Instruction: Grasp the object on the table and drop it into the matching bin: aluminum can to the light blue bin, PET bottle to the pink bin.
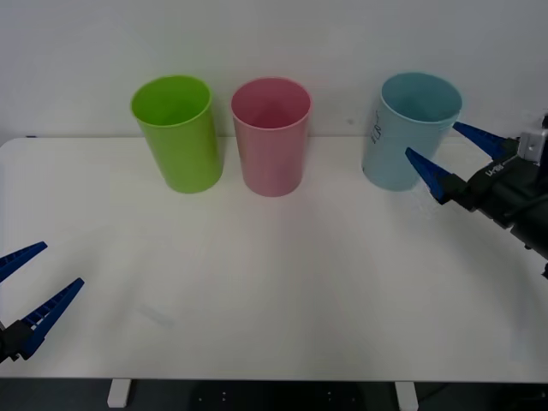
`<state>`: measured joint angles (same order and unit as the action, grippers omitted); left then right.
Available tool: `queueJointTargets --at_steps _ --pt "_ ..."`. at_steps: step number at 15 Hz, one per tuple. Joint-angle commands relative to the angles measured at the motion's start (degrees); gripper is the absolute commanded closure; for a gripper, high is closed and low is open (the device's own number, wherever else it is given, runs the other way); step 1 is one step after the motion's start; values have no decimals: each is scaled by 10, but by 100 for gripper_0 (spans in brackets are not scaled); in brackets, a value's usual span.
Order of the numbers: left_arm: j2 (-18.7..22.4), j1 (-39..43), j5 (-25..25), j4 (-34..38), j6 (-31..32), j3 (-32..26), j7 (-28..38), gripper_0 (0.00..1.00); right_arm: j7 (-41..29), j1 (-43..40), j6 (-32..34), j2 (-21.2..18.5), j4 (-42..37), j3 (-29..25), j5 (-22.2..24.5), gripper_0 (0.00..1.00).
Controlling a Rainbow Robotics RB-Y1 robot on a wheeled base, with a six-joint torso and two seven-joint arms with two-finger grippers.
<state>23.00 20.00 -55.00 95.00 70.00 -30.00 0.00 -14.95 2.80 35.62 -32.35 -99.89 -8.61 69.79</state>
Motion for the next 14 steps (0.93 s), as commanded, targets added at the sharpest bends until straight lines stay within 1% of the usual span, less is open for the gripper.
queueJointTargets --at_steps 1,3,4,5,9,12,14 --pt "0 0 0 0 0 0 0 0 66 -43 31 0 -28 0 -11 0" --pt "0 0 0 0 0 0 0 0 106 -68 67 0 -35 -7 -16 0" --pt "0 0 0 0 0 0 0 0 125 -85 98 0 -38 -16 -25 0" --pt "0 0 0 0 0 0 0 0 131 -99 123 0 -43 -24 -28 0" --pt "0 0 0 0 0 0 0 0 131 -163 236 0 -65 -71 -53 0" --pt "0 0 0 0 0 0 0 0 125 -209 294 0 -82 -99 -62 0" --pt "0 0 0 0 0 0 0 0 122 -236 320 0 -91 -109 -68 0"
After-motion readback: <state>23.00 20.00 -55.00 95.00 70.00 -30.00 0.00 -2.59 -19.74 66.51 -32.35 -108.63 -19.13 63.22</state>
